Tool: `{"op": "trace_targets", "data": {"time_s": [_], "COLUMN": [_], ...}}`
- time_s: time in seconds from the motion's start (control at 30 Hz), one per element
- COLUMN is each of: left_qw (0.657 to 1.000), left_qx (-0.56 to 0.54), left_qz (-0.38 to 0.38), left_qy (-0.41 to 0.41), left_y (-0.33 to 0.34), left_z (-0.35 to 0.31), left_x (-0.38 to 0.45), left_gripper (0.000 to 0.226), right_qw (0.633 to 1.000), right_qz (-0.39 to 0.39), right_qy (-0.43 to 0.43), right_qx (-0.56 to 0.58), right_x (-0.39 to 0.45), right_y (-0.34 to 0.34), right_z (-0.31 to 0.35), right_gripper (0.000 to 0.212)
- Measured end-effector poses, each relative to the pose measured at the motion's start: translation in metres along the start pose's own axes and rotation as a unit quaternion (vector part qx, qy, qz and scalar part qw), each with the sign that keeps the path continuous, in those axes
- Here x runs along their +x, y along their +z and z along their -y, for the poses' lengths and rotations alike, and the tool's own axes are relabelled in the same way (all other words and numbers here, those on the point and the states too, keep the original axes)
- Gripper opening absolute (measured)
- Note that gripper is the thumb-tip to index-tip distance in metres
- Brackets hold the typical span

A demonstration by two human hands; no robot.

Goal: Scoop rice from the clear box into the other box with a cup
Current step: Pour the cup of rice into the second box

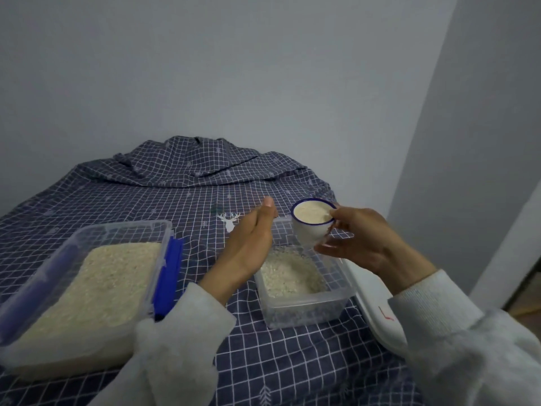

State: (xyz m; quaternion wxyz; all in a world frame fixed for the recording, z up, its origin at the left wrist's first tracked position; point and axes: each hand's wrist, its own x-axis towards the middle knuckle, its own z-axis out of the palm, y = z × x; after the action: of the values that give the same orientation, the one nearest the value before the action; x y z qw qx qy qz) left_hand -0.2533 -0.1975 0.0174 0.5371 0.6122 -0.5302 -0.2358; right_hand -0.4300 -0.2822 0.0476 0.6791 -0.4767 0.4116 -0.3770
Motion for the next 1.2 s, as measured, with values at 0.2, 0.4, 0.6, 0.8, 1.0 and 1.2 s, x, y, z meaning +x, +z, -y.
{"op": "trace_targets", "data": {"time_s": [0.2, 0.4, 0.6, 0.8, 1.0, 1.2], "left_qw": [1.0, 1.0, 0.999, 0.999, 0.999, 0.999], "left_qx": [-0.006, -0.005, -0.013, -0.022, -0.018, -0.016], "left_qz": [0.015, 0.016, 0.015, 0.013, 0.009, 0.01], "left_qy": [-0.015, -0.022, -0.034, -0.034, -0.029, -0.028], "left_y": [0.014, 0.016, 0.014, 0.011, 0.01, 0.008], "left_z": [0.007, 0.013, 0.02, 0.023, 0.026, 0.025], "left_x": [0.006, 0.009, 0.014, 0.016, 0.019, 0.02], "left_gripper": [0.091, 0.092, 0.086, 0.081, 0.084, 0.087], "right_qw": [0.997, 0.987, 0.973, 0.956, 0.941, 0.922], "right_qz": [-0.022, -0.059, -0.09, -0.121, -0.125, -0.137], "right_qy": [-0.045, -0.093, -0.15, -0.206, -0.249, -0.292], "right_qx": [-0.055, -0.113, -0.152, -0.169, -0.191, -0.215], "right_x": [0.008, 0.016, 0.022, 0.029, 0.03, 0.032], "right_y": [-0.015, -0.015, -0.01, -0.005, -0.001, 0.0], "right_z": [-0.004, -0.007, -0.011, -0.012, -0.012, -0.01], "right_gripper": [0.02, 0.031, 0.036, 0.03, 0.028, 0.024]}}
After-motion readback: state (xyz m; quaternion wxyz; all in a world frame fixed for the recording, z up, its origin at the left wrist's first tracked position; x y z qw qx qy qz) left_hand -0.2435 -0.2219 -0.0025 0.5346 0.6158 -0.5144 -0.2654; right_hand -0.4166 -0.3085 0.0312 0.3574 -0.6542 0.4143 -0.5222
